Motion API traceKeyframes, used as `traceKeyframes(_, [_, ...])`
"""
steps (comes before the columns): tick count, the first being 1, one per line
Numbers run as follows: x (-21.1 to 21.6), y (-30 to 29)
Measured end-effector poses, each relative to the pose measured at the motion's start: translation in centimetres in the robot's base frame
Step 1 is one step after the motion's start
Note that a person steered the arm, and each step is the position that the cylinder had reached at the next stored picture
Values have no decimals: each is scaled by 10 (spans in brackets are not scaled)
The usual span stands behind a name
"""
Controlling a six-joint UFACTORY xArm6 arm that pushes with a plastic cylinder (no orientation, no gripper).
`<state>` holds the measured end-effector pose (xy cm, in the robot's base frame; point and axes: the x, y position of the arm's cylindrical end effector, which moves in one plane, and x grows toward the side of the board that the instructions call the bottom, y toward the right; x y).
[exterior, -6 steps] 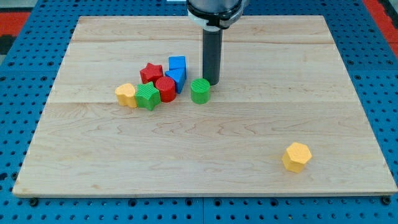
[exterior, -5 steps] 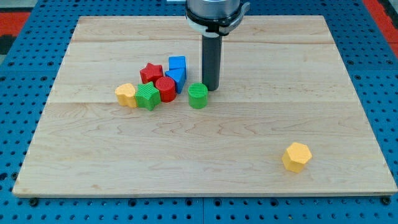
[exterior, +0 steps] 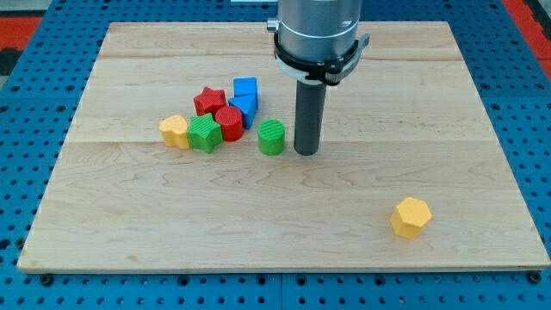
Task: Place the arm towards the center of the board
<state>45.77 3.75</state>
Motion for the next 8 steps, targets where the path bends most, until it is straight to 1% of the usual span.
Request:
traceKeyframes(3, [-4,17])
traceKeyframes(8, [-20,15])
